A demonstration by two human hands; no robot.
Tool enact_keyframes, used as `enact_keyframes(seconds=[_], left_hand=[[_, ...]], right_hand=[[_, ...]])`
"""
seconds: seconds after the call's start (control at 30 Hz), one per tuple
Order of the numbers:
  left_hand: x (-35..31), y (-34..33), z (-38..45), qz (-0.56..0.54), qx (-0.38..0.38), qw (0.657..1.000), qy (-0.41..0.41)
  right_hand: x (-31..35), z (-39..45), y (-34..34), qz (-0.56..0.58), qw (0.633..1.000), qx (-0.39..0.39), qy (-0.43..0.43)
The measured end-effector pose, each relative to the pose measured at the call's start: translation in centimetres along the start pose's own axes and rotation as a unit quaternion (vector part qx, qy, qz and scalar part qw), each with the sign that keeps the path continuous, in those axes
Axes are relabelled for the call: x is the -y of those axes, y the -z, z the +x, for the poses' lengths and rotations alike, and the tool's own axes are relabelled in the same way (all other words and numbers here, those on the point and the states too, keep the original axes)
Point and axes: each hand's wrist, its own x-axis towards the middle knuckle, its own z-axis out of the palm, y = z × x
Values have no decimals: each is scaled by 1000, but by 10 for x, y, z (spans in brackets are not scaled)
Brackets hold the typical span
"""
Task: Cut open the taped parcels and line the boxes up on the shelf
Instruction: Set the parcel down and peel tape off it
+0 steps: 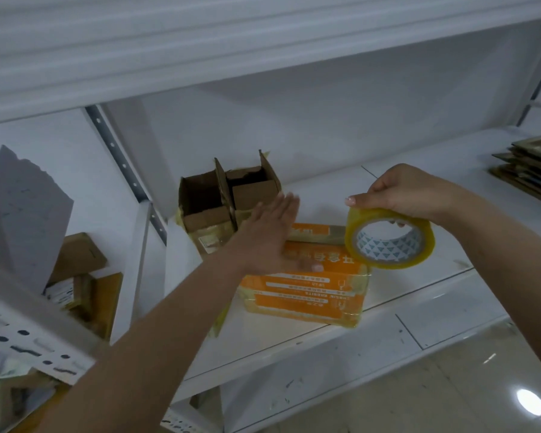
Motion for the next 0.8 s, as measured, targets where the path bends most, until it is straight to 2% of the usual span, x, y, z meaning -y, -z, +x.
enact_keyframes(seconds=[0.1,0.23,0.3,0.4,0.47,0.8], left_hand=[[-5,-20,8,39,41,998,29],[-2,-30,10,38,24,999,30],[0,-31,10,35,20,999,27],[1,-32,10,39,20,999,31],[2,-33,11,41,19,998,32],[2,-34,13,39,22,998,35]], right_hand=[[-4,-6,6,46,998,34,-9],[-13,-15,14,175,982,73,-4],[-17,-14,16,157,985,72,6],[-28,-9,27,8,1000,24,-14],[-43,-12,29,-62,997,18,-45],[-109,-8,-33,5,990,37,-139]])
